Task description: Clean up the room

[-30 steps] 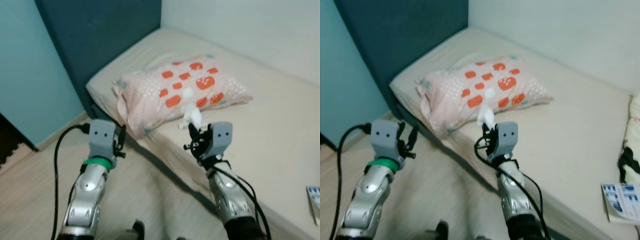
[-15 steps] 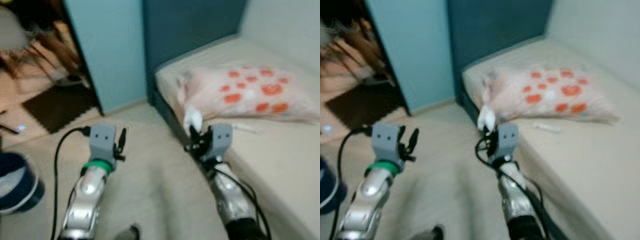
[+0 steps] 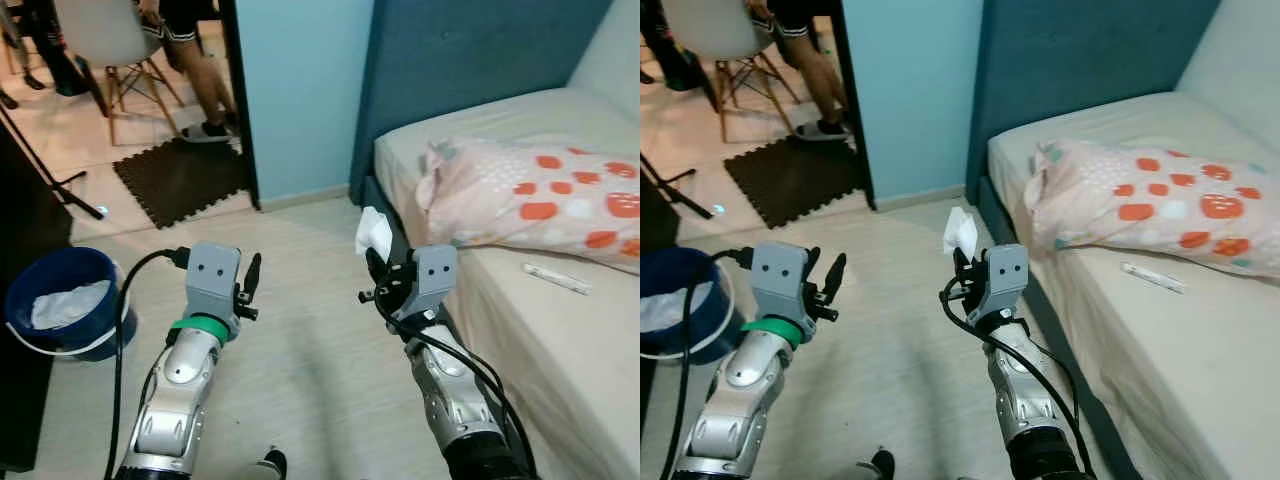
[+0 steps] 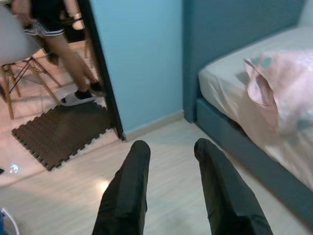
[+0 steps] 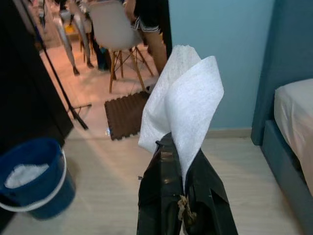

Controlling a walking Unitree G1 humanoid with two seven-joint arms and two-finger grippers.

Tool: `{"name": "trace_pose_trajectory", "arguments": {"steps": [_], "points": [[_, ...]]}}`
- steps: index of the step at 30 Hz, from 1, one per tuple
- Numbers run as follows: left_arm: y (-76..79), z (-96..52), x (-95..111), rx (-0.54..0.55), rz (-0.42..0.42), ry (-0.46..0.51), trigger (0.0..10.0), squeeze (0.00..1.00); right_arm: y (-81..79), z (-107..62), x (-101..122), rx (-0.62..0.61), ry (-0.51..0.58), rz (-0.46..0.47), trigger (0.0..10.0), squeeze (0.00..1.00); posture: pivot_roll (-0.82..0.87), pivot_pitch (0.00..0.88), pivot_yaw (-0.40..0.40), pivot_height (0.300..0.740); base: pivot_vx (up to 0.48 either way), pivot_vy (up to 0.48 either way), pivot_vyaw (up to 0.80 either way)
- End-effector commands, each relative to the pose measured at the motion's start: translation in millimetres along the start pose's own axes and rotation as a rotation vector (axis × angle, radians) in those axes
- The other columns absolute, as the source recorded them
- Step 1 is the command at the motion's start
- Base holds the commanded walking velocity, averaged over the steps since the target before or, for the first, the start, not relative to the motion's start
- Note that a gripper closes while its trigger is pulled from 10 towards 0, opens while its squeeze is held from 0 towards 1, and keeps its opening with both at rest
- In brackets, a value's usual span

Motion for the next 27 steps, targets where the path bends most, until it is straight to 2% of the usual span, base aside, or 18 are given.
{"name": "trace_pose_trajectory", "arguments": {"steps": [1, 14, 16, 21, 27], "points": [[-7.6, -3.6, -10, 0.023, 0.016, -0.036, 10.0, 0.0, -10.4, 2.2, 2, 0.035, 0.008, 0.02, 10.0, 0.0, 0.02, 0.0, -0.003, 0.733, 0.0, 0.0, 0.74], [-16.3, -3.1, -10, 0.071, 0.031, -0.037, 10.0, 0.0, -22.5, 5.6, 2, 0.095, 0.006, 0.035, 10.0, 0.0, 0.04, 0.0, -0.008, 0.733, 0.0, 0.0, 0.74], [-18.7, -3.3, -11, 0.086, 0.038, -0.036, 10.0, 0.0, -29.2, 6.9, 2, 0.121, 0.003, 0.036, 10.0, 0.0, 0.04, 0.0, -0.008, 0.733, 0.435, 0.0, 0.74], [-20.2, -3.5, -11, 0.099, 0.041, -0.038, 10.0, 0.0, -31.7, 8.3, 3, 0.125, 0.007, 0.038, 10.0, 0.0, 0.05, 0.0, -0.007, 0.733, 0.471, 0.0, 0.74], [-21.7, -4.9, -12, 0.105, 0.047, -0.044, 10.0, 0.0, -22.5, 11.1, 3, 0.075, 0.003, 0.049, 10.0, 0.0, 0.05, 0.0, -0.003, 0.733, 0.48, 0.0, 0.0]]}}
Point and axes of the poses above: a point about 5 cm out from each wrist's last joint towards the gripper, its own z axis pointing out of the wrist towards the gripper, its own x axis along the axis of the wrist's last joint, y = z × x, the point moved 6 cm from there along z, pointing out of the wrist towards the gripper, and after that the axes turned 2 degrees about z, right-handed, at the moved point
